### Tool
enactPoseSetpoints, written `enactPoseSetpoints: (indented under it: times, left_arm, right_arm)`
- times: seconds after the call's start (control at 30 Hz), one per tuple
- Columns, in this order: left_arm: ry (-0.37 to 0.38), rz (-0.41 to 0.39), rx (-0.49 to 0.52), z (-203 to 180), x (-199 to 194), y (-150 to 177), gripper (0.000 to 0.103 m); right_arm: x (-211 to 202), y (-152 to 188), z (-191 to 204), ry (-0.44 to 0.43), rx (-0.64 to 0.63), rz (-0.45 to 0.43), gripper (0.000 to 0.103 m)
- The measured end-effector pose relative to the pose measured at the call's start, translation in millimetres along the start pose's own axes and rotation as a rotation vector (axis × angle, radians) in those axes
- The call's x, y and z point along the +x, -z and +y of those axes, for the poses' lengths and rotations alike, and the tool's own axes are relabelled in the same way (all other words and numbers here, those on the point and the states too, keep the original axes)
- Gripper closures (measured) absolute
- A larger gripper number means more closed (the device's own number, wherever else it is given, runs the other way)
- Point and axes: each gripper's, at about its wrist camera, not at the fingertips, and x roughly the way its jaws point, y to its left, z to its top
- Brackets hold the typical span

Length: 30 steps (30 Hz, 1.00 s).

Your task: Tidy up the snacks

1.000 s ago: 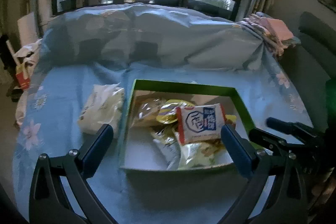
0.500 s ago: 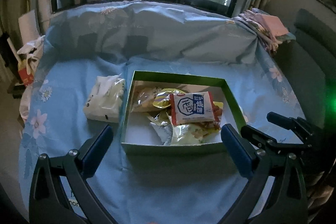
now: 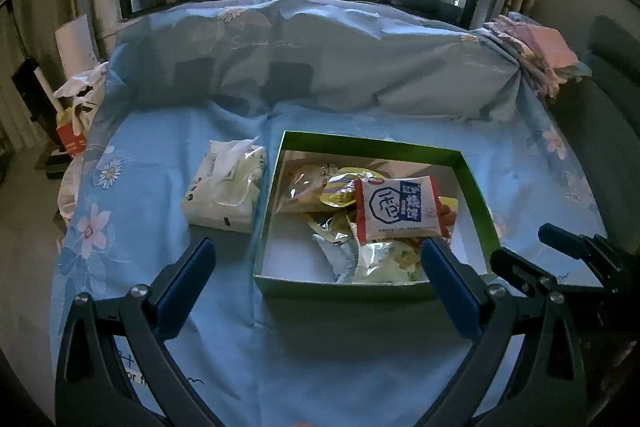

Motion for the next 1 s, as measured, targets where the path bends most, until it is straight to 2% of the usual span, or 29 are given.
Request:
enactPoseSetpoints:
  times: [0.57,0.8,1.0]
  left_arm:
    - [-0.008,0.024,0.014,-6.5,10.5,-4.8,0.0]
    - [-0.046,0.025,0.022,-8.3,15.9,-4.8,0.0]
    - [-0.044,0.026,0.033,-9.4,18.5,-5.3,0.0]
  right_arm:
    - [5.3,-1.7,-2.7,0.001,0.0,0.012,0.019]
    - [7.4,-1.6,-3.1,0.003,0.004,0.019,0.019]
    - [10.8,-2.9,-3.7,0.006,0.003,0.021,0.019]
